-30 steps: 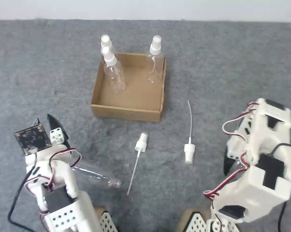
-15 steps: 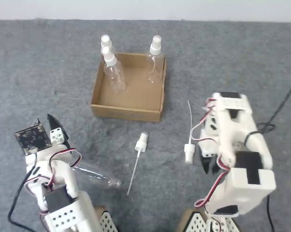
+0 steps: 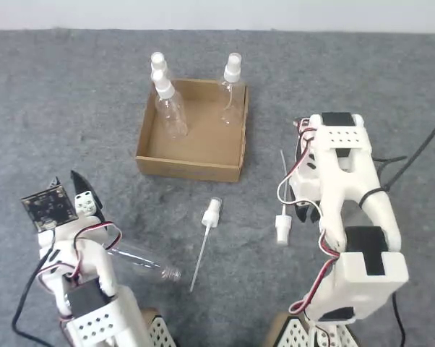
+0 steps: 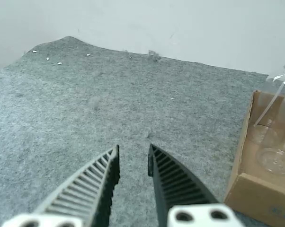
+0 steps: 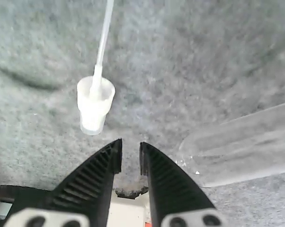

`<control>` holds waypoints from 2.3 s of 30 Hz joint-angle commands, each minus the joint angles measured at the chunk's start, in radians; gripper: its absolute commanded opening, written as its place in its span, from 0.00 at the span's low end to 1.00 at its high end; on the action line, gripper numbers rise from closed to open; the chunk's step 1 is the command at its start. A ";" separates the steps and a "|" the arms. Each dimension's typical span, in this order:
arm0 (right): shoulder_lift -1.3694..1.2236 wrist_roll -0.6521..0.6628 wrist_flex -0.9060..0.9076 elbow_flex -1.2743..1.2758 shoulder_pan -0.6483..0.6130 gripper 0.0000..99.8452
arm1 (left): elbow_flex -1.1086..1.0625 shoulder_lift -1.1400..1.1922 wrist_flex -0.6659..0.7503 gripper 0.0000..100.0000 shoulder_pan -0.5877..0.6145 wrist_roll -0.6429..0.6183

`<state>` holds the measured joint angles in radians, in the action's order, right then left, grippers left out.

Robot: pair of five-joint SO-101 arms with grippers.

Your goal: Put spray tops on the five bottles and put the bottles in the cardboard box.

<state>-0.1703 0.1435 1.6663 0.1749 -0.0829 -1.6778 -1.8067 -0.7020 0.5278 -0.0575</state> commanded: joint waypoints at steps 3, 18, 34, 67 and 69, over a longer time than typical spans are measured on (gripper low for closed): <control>0.174 0.044 0.067 -0.057 -0.004 0.01 | 0.001 -0.018 0.035 0.09 -0.003 0.000; 0.464 0.615 0.125 0.160 0.209 0.01 | 0.001 -0.018 0.035 0.09 -0.003 0.000; 0.636 1.031 0.096 0.416 0.398 0.01 | 0.001 -0.018 0.035 0.09 -0.005 0.000; 0.722 1.163 -0.680 0.910 0.371 0.01 | 0.001 -0.018 0.035 0.09 -0.005 0.000; 0.722 1.163 -0.720 0.910 0.341 0.01 | 0.001 -0.018 0.035 0.09 -0.005 0.000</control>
<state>0.5171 1.2973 1.0357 1.0863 0.3053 -1.6778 -1.8067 -0.7020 0.5278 -0.0575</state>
